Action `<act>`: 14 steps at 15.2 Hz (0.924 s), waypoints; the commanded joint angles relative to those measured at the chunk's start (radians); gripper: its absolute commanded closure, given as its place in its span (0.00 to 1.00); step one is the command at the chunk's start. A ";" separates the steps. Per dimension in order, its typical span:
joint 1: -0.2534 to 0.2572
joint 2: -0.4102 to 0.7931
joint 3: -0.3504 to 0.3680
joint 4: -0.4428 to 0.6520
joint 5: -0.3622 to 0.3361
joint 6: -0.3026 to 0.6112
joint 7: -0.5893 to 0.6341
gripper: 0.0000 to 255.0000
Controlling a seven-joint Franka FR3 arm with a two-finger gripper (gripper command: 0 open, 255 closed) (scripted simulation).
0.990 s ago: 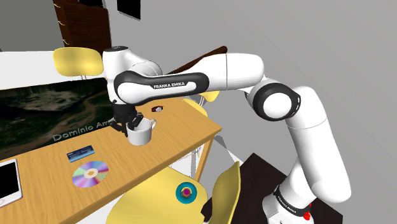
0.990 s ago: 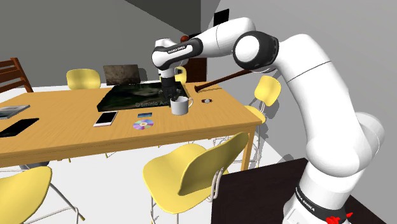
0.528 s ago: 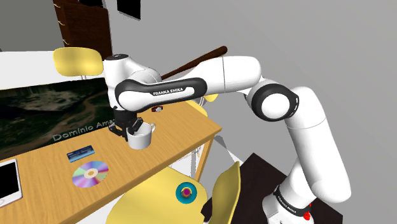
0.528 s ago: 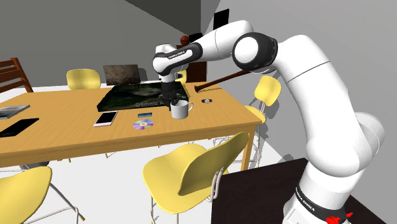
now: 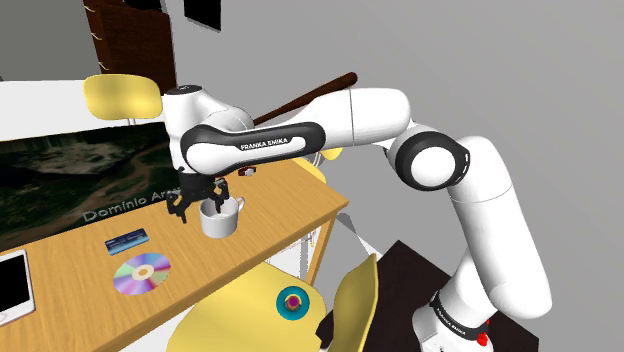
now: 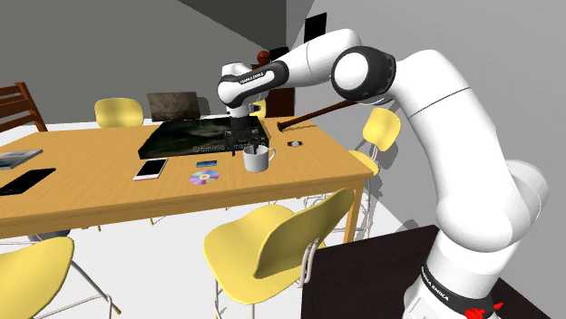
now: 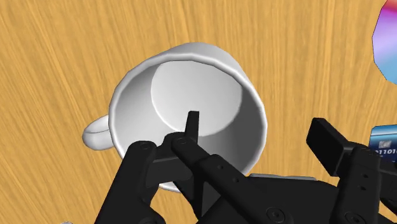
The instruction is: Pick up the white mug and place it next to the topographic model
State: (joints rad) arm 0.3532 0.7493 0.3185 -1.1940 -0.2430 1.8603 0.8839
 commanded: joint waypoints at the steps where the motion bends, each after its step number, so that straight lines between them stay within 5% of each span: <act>1: 0.000 0.000 0.000 0.000 0.000 0.000 0.000 0.00; 6: 0.014 -0.010 0.004 0.113 0.007 -0.120 -0.011 0.00; 14: 0.014 -0.010 0.004 0.113 0.007 -0.120 -0.011 0.00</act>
